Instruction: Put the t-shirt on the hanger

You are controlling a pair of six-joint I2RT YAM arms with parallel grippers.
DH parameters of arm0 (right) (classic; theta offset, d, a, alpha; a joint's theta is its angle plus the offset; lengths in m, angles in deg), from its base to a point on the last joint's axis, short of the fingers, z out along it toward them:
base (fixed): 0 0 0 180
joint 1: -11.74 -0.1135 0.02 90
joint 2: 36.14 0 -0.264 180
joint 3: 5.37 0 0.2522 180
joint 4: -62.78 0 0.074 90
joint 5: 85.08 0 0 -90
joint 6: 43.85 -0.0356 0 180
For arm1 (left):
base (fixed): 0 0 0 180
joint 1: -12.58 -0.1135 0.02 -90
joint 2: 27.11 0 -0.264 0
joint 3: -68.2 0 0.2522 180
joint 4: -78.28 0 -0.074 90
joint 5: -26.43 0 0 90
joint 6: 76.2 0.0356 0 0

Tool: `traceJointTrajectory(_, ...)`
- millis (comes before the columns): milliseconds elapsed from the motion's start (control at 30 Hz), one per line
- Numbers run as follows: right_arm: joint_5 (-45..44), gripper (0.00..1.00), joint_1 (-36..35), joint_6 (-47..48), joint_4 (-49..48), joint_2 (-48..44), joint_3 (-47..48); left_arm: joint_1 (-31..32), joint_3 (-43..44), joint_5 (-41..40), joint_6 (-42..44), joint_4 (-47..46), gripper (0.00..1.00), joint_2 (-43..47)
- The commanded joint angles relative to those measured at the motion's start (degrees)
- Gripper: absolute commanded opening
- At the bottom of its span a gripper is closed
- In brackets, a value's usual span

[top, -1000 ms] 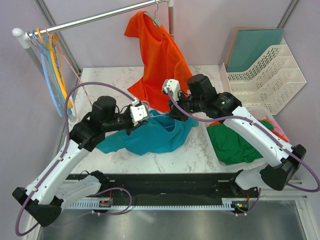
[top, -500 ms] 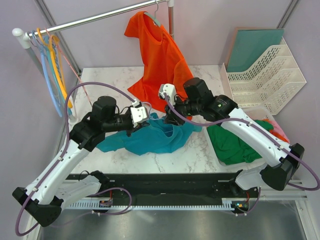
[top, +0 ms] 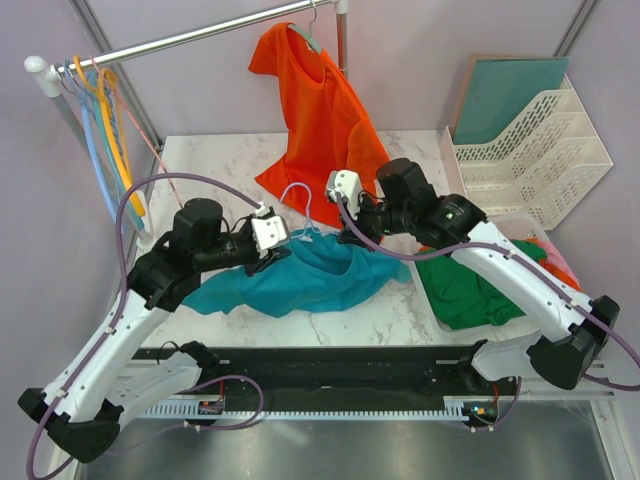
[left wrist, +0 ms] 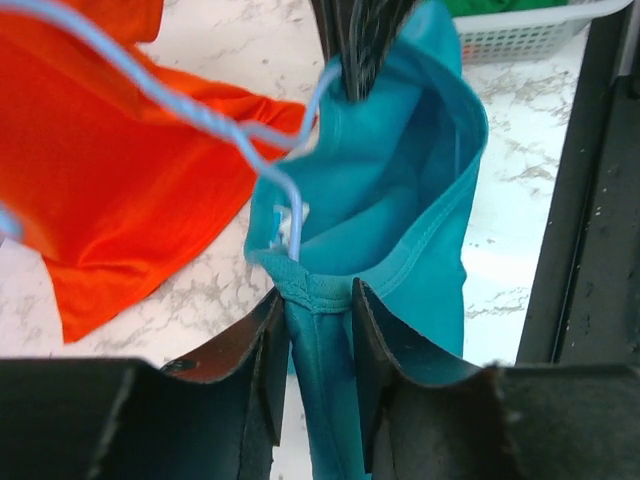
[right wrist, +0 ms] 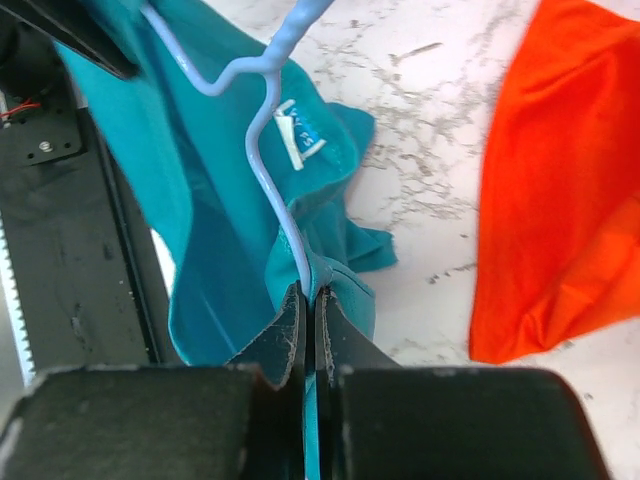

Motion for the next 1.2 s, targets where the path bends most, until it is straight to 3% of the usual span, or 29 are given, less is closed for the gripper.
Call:
traceJointTrajectory(0, -3.15, 0.0, 3.01, 2.82, -1.73, -4.67, 0.86, -0.68, 0.13, -4.84, 1.79, 6.48, 0.38, 4.21)
traceJointTrajectory(367, -5.18, 0.0, 4.33, 6.87, 2.67, -8.19, 4.73, -3.33, -1.46, -12.23, 3.47, 12.02, 0.38, 9.67)
traceJointTrajectory(567, -5.44, 0.0, 4.24, 6.69, 1.96, -6.96, 9.2, -3.33, 14.84, -5.49, -2.15, 11.24, 0.5, 3.36)
traceJointTrajectory(700, -6.49, 0.0, 4.24, 7.13, 3.01, -3.27, 15.88, -2.01, 24.01, -2.91, -3.05, 11.15, 0.66, -3.68)
traceJointTrajectory(900, -10.44, 0.0, 3.02, 8.54, 5.3, 2.79, 27.48, 1.15, 32.37, -9.5, -0.94, 7.81, 0.66, -10.54)
traceJointTrajectory(1167, -13.79, 0.0, -0.68, 10.03, 12.59, 8.33, 39.96, 6.6, 31.24, -20.49, 11.18, -0.01, 0.62, -12.83)
